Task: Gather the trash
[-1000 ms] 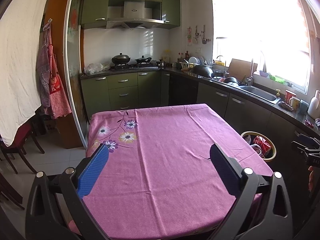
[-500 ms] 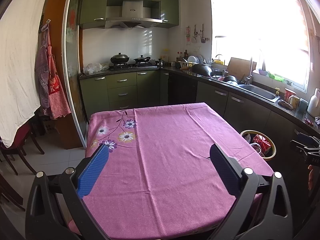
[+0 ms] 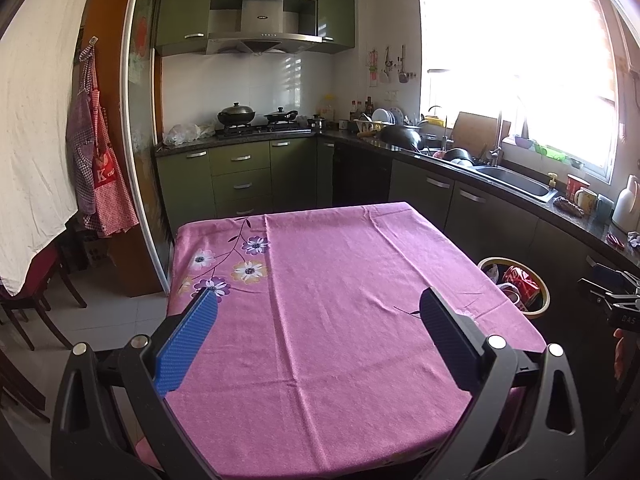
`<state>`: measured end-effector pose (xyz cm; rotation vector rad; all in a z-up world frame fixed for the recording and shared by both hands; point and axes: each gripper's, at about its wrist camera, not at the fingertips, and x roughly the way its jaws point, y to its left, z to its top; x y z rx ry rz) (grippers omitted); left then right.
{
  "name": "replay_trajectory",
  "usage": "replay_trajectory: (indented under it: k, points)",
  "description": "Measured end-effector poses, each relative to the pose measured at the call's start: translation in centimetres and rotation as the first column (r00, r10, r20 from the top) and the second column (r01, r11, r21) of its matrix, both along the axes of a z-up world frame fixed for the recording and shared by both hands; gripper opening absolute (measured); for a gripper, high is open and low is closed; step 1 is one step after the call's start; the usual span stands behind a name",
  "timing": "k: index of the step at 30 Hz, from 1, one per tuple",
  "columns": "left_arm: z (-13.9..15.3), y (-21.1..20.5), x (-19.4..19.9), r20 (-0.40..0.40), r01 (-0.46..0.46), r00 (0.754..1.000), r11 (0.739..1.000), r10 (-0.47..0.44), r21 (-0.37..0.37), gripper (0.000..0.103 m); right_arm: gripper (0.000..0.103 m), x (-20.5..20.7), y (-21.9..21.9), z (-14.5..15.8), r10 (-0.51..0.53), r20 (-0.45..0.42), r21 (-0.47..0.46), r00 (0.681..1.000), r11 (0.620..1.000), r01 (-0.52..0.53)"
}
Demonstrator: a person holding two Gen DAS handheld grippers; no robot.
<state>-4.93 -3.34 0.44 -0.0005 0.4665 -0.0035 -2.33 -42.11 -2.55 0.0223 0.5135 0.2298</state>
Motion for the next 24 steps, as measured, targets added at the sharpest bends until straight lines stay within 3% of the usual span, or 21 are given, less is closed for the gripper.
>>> replay_trajectory:
  k: [14,24]
  points:
    - [-0.2,0.3,0.5,-0.009,-0.006,1.0,1.0,0.006,0.003,0.096,0.098,0.2,0.0,-0.2,0.001,-0.005,-0.002,1.0,1.0,-0.001]
    - [-2.2,2.1,4.8,-0.099,-0.035,0.995,0.999,0.034,-0.011,0.096,0.098,4.0,1.0,-1.3,0.057,-0.059,-0.018,0.997,0.998,-0.059]
